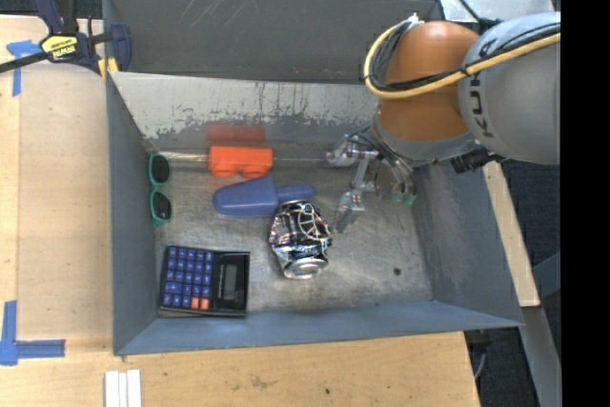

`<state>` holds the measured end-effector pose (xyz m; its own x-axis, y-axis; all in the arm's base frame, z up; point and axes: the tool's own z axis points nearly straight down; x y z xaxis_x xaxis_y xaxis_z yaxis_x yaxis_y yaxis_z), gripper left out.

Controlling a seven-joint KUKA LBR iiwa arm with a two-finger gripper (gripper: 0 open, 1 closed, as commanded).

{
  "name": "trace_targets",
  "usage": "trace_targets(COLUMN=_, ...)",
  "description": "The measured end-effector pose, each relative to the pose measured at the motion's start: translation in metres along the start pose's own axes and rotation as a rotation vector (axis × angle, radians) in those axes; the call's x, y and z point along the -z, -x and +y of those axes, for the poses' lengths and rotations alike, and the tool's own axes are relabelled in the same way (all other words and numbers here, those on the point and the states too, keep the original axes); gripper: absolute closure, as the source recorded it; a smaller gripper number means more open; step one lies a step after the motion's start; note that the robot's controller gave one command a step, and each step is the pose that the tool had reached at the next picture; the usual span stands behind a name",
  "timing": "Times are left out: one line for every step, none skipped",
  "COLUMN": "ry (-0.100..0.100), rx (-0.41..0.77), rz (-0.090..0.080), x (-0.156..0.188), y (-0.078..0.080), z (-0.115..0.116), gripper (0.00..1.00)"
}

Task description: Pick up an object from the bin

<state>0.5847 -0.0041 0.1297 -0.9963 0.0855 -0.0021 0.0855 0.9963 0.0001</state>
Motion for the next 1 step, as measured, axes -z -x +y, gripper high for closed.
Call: trace_targets(ry=0.001, rx=0.026, rz=-0.001, x=-0.009, y=-0.0119, z=0.0072, gripper=0.0)
